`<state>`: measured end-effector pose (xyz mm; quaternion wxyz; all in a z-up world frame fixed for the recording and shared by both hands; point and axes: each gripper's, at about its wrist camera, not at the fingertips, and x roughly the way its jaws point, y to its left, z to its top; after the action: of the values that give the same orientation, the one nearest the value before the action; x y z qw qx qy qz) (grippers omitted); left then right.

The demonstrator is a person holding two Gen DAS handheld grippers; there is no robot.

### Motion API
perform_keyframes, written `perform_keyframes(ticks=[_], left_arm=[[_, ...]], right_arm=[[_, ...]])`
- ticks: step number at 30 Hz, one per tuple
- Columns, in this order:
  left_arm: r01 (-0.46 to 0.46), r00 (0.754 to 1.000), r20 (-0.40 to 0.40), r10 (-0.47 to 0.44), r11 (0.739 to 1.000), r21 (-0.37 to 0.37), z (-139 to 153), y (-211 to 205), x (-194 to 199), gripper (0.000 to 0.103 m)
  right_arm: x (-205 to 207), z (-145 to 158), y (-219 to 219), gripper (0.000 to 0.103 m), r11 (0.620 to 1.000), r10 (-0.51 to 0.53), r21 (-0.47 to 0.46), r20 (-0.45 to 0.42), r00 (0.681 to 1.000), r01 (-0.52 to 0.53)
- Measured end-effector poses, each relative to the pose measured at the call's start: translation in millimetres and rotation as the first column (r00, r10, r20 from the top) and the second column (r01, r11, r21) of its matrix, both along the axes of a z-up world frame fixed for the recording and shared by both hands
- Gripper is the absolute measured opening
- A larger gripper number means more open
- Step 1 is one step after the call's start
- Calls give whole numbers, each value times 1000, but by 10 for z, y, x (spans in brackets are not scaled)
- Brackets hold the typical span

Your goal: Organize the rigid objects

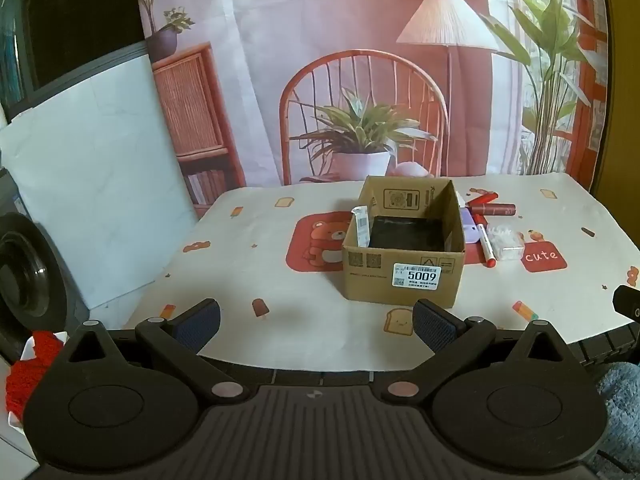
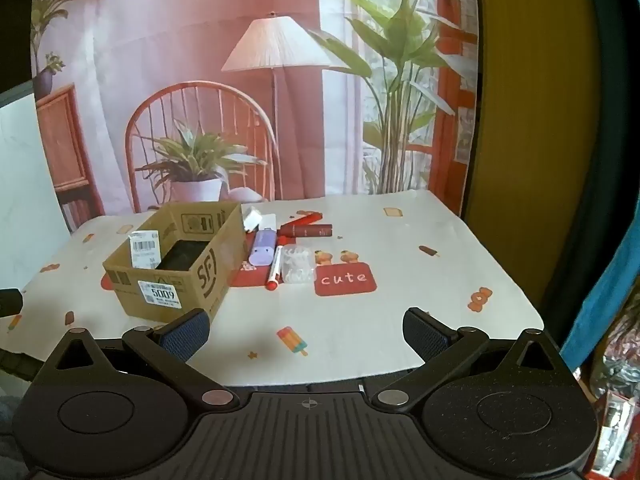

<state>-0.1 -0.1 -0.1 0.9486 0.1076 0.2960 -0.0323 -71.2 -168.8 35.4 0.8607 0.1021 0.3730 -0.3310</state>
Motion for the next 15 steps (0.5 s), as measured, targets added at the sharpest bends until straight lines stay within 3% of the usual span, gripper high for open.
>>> perform_keyframes(ticks=[15], left_arm=[[2, 1000, -6, -2, 1000, -5, 4, 4, -6, 103]], right_arm=[[4, -8, -17, 103, 1000, -2, 7, -4, 1000, 2]])
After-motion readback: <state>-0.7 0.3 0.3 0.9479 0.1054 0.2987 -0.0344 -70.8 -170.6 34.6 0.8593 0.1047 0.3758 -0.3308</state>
